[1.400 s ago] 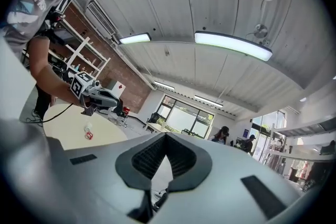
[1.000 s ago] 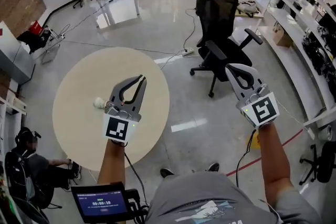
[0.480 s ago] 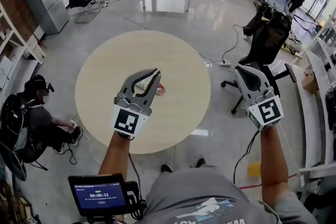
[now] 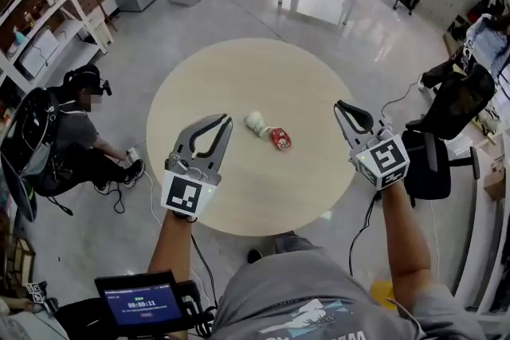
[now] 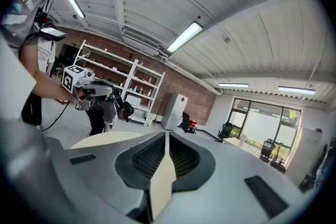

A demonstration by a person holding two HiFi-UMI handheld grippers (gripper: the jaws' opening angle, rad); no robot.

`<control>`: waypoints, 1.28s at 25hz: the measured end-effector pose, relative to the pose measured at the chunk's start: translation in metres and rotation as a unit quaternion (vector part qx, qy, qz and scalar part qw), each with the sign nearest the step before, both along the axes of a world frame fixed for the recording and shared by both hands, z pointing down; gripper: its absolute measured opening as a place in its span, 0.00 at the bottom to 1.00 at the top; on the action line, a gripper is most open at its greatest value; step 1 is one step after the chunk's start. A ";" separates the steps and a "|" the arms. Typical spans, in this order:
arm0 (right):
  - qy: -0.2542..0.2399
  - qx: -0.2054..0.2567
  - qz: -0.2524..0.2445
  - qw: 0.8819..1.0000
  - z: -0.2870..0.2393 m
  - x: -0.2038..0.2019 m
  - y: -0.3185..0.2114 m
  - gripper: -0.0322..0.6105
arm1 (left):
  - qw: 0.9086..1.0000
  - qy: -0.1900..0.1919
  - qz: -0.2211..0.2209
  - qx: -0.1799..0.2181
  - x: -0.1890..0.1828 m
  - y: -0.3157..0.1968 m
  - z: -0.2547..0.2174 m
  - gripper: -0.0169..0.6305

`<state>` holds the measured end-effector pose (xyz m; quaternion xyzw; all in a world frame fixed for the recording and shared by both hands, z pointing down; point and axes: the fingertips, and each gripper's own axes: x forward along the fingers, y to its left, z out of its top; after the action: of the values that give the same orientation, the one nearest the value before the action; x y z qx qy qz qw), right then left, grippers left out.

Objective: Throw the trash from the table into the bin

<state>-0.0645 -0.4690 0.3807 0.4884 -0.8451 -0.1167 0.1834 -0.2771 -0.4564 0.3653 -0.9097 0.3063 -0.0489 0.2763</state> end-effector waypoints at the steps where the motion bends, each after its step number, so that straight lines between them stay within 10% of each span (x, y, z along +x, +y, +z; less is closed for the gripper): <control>1: -0.003 -0.015 -0.009 1.000 0.011 -0.007 -0.015 0.06 | 1.000 -0.004 -0.011 -0.003 -0.007 -0.006 0.004 0.13; 8: -0.008 -0.149 -0.055 0.987 0.119 -0.038 -0.111 0.30 | 0.995 0.016 -0.079 -0.054 -0.028 -0.053 0.034 0.13; 15: 0.029 -0.323 -0.054 0.944 0.280 -0.055 -0.160 0.44 | 0.988 -0.020 -0.115 -0.103 -0.032 -0.081 0.081 0.13; 20: 0.059 -0.426 -0.029 0.902 0.373 -0.067 -0.163 0.44 | 0.967 0.129 -0.149 -0.163 -0.052 -0.097 0.086 0.13; 27: 0.107 -0.506 0.027 0.855 0.444 -0.055 -0.144 0.57 | 0.960 0.128 -0.169 -0.185 -0.070 -0.096 0.103 0.13; 32: 0.105 -0.510 0.036 0.853 0.456 -0.050 -0.139 0.57 | 0.959 0.127 -0.172 -0.186 -0.071 -0.091 0.110 0.13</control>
<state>-0.1143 -0.6082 0.8367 0.3417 -0.7434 0.2867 0.4984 -0.3484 -0.5472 0.4757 -0.8773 0.4762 -0.0360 0.0481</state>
